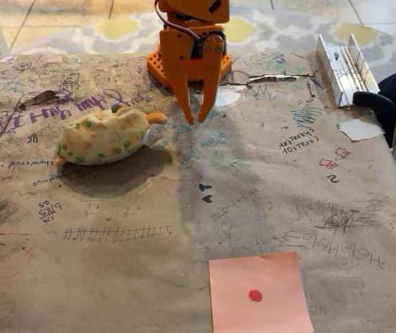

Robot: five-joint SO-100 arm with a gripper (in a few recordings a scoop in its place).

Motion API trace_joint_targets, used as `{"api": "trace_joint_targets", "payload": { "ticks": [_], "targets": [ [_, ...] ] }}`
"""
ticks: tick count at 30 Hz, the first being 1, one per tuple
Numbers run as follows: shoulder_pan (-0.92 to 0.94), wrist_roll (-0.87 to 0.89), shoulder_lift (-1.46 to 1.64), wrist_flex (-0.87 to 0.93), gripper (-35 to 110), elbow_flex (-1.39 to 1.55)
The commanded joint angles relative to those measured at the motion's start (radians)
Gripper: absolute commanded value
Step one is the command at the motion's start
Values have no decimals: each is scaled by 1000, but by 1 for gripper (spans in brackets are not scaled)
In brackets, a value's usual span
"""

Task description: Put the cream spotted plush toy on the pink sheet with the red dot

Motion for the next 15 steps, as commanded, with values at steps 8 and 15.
{"api": "trace_joint_targets", "payload": {
  "ticks": [8, 15],
  "targets": [
    [35, 23, 11, 2, 0, 5],
    [2, 32, 9, 2, 0, 5]
  ]
}}
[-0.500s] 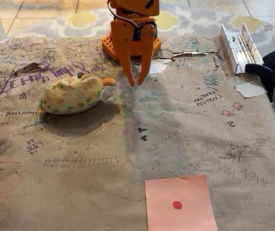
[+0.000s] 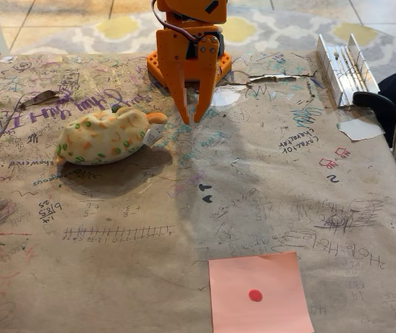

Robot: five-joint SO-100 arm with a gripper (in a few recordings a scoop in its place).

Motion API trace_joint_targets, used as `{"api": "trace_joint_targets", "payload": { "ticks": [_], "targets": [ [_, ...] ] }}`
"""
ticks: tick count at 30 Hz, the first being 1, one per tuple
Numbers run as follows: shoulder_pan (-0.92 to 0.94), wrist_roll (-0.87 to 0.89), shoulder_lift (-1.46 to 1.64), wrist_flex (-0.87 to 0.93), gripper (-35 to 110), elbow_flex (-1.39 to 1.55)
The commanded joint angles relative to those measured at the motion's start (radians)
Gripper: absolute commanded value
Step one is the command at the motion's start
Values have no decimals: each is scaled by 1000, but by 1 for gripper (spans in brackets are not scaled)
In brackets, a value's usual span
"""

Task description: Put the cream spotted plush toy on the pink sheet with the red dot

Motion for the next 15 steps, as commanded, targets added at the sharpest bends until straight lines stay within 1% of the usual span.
{"api": "trace_joint_targets", "payload": {
  "ticks": [1, 3, 5, 7, 9, 11, 13, 14, 15],
  "targets": [
    [-48, 6, 9, 3, 0, 3],
    [-54, 28, 3, 5, 0, -20],
    [-55, 8, -26, 9, 0, -74],
    [-91, 11, -164, -28, 0, -186],
    [-110, 25, -293, -20, 0, -331],
    [-97, -12, -391, 34, 0, -469],
    [-63, -77, -479, 127, 0, -615],
    [-43, -101, -531, 175, 4, -693],
    [-17, -144, -578, 239, 12, -770]
  ]
}}
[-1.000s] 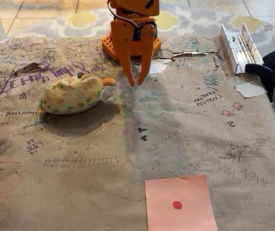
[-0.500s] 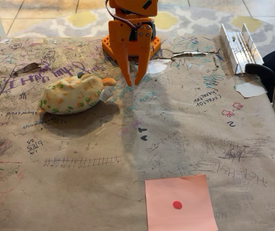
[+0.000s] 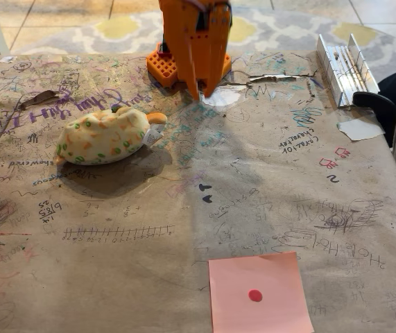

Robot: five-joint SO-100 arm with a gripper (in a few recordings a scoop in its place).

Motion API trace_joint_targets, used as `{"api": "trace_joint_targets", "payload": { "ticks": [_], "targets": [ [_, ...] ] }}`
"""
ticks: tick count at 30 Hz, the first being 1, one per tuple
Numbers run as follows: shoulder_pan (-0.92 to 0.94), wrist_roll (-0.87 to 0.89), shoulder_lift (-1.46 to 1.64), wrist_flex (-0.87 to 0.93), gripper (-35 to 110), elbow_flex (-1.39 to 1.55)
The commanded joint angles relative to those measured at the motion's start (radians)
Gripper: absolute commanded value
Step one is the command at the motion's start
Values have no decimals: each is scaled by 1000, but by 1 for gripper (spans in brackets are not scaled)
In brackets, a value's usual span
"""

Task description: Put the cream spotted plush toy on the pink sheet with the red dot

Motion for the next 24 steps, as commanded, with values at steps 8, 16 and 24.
{"api": "trace_joint_targets", "payload": {
  "ticks": [8, 16, 24],
  "targets": [
    [551, -723, -482, 261, 34, -528],
    [1026, -1077, -960, -219, 36, -472],
    [1043, -1043, -1054, -917, 38, -167]
  ]
}}
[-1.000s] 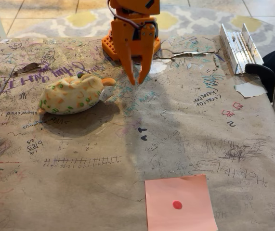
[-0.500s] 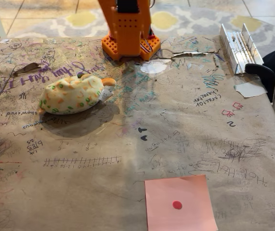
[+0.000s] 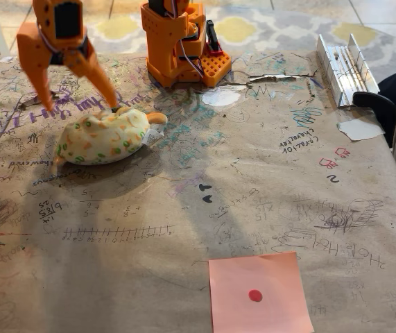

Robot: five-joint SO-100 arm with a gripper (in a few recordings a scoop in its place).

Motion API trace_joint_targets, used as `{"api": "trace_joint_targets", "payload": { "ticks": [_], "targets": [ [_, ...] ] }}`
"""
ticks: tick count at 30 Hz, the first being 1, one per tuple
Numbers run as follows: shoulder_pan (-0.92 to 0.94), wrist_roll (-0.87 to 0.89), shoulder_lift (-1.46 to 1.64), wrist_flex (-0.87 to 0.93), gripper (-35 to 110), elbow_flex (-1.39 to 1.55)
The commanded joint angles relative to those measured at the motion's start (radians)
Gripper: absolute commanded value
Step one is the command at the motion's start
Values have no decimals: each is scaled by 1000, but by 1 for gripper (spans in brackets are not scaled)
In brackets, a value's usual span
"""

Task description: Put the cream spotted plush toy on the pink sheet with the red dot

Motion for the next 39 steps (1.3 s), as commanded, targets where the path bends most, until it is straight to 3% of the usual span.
{"api": "trace_joint_targets", "payload": {
  "ticks": [1, 4, 6, 8, 10, 12, 17, 20, 30, 32, 34, 36, 38, 39],
  "targets": [
    [-23, -6, -35, -356, 39, 63],
    [5, -107, -51, -218, 40, 23],
    [86, -225, -3, -265, 40, 109],
    [140, -273, 18, -327, 27, 166],
    [110, -181, 15, -336, 9, 169],
    [100, -124, -21, -345, 5, 143],
    [58, 60, -115, -229, 4, -15],
    [17, 216, -110, -37, 3, -141],
    [58, 318, -160, 285, 4, -373],
    [60, 319, -155, 295, 6, -367],
    [58, 296, -130, 190, 14, -272],
    [58, 233, -92, 97, 31, -186],
    [67, 166, -37, 123, 54, -155],
    [94, 115, 6, 176, 58, -155]
  ]
}}
